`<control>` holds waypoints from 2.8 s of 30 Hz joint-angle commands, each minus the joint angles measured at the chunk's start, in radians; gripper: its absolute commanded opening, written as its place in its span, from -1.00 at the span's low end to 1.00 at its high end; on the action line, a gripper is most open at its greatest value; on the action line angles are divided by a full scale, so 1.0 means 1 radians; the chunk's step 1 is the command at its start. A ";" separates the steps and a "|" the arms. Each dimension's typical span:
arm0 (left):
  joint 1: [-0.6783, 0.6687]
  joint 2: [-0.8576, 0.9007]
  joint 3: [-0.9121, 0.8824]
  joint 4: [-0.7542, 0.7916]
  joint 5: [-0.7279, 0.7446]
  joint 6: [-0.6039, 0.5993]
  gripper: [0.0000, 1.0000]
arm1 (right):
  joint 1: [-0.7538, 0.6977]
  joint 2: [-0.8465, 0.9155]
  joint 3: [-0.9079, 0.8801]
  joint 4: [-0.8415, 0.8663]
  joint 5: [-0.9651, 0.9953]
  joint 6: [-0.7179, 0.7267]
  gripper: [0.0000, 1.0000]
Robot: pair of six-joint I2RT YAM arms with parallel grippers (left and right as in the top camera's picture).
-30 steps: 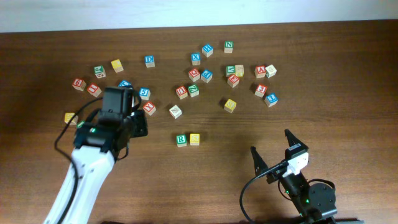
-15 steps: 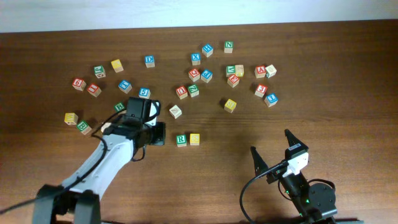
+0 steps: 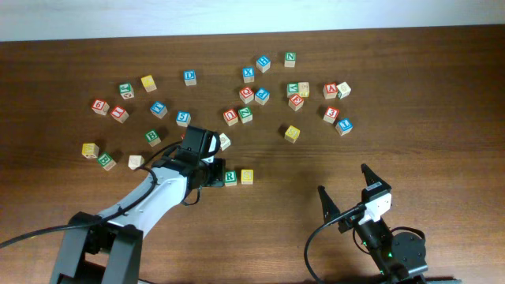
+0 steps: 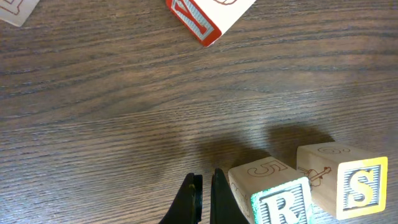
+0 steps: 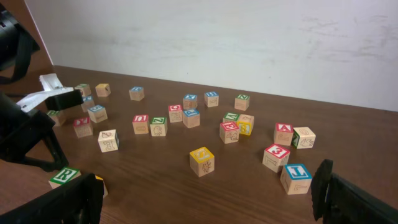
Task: Spell out RSS
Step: 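Lift the left gripper away and retract it toward rest, then reach the right gripper to a second yellow S block and grasp it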
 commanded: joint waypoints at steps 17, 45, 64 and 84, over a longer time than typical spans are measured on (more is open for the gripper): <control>-0.033 0.013 -0.010 0.014 0.012 -0.029 -1.00 | 0.005 -0.007 -0.007 -0.003 0.008 0.011 0.96; -0.032 -0.481 0.077 -0.357 -0.203 -0.070 0.99 | 0.005 -0.008 -0.007 -0.003 0.008 0.011 0.96; -0.032 -0.916 0.077 -0.515 -0.203 -0.071 0.99 | 0.005 -0.007 -0.007 0.119 -0.399 0.979 0.96; -0.032 -0.916 0.077 -0.515 -0.203 -0.071 0.99 | 0.216 1.660 1.407 -0.658 0.246 0.415 0.95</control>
